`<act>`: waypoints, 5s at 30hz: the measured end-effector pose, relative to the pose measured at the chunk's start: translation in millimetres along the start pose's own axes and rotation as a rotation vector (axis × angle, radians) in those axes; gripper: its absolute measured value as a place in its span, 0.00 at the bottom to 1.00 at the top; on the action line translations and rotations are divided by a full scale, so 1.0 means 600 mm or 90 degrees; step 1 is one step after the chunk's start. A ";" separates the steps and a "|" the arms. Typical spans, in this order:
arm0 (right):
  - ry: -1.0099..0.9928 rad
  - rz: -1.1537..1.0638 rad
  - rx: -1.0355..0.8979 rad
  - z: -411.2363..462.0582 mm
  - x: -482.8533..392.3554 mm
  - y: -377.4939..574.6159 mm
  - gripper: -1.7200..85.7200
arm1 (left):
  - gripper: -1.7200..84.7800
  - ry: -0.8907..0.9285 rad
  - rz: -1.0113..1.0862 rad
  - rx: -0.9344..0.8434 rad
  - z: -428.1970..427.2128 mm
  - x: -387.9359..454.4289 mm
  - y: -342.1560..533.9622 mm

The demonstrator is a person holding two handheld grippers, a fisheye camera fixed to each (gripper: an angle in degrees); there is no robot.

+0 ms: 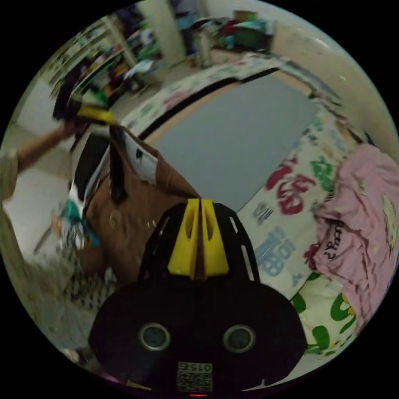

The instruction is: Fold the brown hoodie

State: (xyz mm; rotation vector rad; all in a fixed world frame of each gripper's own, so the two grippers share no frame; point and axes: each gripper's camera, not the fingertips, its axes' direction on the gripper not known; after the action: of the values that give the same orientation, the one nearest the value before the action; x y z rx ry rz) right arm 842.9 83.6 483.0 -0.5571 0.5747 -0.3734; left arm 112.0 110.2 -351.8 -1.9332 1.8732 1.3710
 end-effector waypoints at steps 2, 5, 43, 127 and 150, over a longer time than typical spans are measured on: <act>-0.036 0.133 0.119 -0.039 0.065 -0.060 0.04 | 0.07 -0.157 -0.121 0.157 -0.053 -0.080 -0.050; -0.116 0.179 0.245 -0.064 0.091 -0.073 0.07 | 0.10 -0.179 -0.162 0.190 -0.055 -0.092 -0.036; -0.415 0.341 -0.053 0.076 0.044 0.054 0.03 | 0.17 0.067 -0.110 -0.026 0.485 0.297 0.208; -0.112 0.363 -0.392 -0.029 -0.109 0.532 0.10 | 0.14 -0.017 -0.607 -0.277 0.483 0.316 0.836; -0.078 0.345 -0.456 -0.077 -0.026 0.726 0.05 | 0.03 -0.111 -0.419 -0.387 0.375 0.467 0.619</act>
State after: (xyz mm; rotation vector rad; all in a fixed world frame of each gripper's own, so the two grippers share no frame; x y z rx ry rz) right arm 880.2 417.1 200.7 -1.0639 0.7117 0.4012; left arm -364.8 -36.6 -485.9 -2.2662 0.6482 1.8818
